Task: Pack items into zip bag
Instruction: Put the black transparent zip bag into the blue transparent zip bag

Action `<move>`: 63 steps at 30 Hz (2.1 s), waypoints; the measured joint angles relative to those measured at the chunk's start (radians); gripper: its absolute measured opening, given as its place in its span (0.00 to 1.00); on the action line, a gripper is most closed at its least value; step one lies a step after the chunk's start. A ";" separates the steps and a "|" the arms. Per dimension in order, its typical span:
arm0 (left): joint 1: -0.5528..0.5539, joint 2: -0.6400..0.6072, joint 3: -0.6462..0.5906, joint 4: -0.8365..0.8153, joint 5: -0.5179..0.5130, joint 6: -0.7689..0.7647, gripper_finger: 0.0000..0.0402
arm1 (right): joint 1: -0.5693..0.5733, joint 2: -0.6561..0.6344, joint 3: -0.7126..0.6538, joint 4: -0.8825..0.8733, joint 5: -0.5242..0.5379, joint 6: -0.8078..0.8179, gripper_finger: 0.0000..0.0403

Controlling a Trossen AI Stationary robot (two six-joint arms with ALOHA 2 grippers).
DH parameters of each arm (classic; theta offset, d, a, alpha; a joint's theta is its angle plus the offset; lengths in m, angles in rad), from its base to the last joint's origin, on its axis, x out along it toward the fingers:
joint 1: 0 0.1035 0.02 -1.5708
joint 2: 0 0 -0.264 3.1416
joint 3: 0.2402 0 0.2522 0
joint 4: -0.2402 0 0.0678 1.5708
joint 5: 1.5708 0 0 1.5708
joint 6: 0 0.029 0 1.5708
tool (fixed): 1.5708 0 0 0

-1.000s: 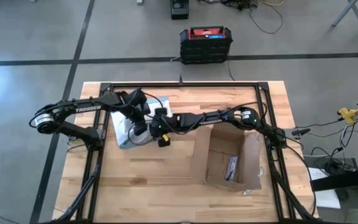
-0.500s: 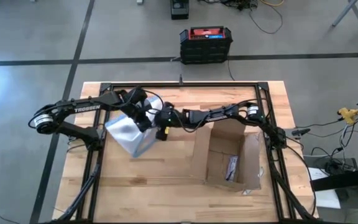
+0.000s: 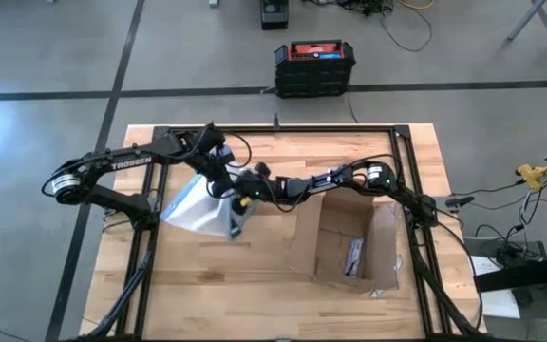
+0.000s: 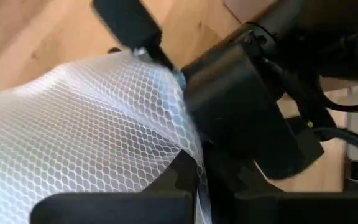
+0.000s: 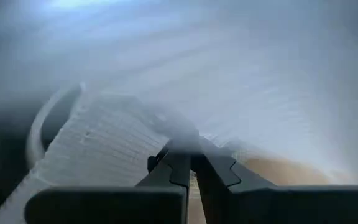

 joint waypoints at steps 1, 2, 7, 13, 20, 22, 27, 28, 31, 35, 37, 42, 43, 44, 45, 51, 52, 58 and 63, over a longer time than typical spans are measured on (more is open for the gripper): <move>-0.001 0.001 -0.005 0.006 0.000 0.001 0.00 | -0.003 0.006 0.001 0.005 0.042 0.041 0.00; 0.000 0.001 -0.011 0.010 0.000 0.001 0.00 | -0.004 0.008 0.001 -0.004 0.092 0.080 0.00; 0.000 0.002 -0.027 0.002 -0.010 0.004 0.00 | -0.013 0.010 -0.004 -0.082 0.188 0.191 0.00; -0.002 0.007 -0.032 0.020 -0.017 -0.005 0.00 | -0.026 0.073 0.001 0.204 -0.264 0.058 0.00; -0.003 0.018 -0.040 0.021 -0.016 0.009 0.00 | -0.024 0.116 0.053 0.155 -0.477 -0.053 0.05; -0.004 0.016 -0.042 0.021 -0.018 0.007 0.00 | -0.028 0.117 0.057 0.149 -0.501 -0.076 0.12; -0.008 0.015 -0.063 0.014 -0.024 0.009 0.00 | -0.042 0.091 0.084 0.040 -0.585 -0.189 0.34; -0.008 0.015 -0.068 0.012 -0.029 0.018 0.00 | -0.043 0.076 0.088 0.003 -0.601 -0.224 0.38; -0.010 0.010 -0.092 -0.003 -0.037 0.039 0.00 | -0.045 0.027 0.099 -0.131 -0.660 -0.373 0.49; -0.013 0.010 -0.110 0.005 -0.047 0.043 0.00 | -0.039 -0.034 0.099 -0.284 -0.670 -0.512 0.58; -0.014 0.010 -0.117 0.005 -0.058 0.042 0.00 | -0.036 -0.054 0.098 -0.345 -0.667 -0.543 0.60; -0.014 0.010 -0.119 0.005 -0.062 0.043 0.00 | -0.037 -0.080 0.098 -0.425 -0.664 -0.556 0.62; -0.014 0.010 -0.119 0.005 -0.062 0.044 0.00 | -0.037 -0.086 0.098 -0.437 -0.664 -0.546 0.61; -0.014 0.011 -0.120 0.008 -0.062 0.045 0.00 | -0.038 -0.091 0.098 -0.449 -0.664 -0.540 0.61; -0.014 0.011 -0.120 0.015 -0.062 0.046 0.00 | -0.038 -0.098 0.098 -0.455 -0.663 -0.536 0.60; -0.014 0.011 -0.122 0.069 -0.084 0.059 0.00 | -0.043 -0.136 0.098 -0.520 -0.559 -0.564 0.54; -0.014 0.010 -0.122 0.073 -0.094 0.057 0.00 | -0.048 -0.148 0.098 -0.553 -0.539 -0.570 0.53; -0.013 -0.002 -0.119 0.107 -0.137 0.035 0.00 | -0.066 -0.188 0.096 -0.698 -0.516 -0.557 0.47; -0.013 -0.005 -0.083 0.097 -0.159 0.045 0.00 | -0.066 -0.200 0.075 -0.765 -0.588 -0.572 0.44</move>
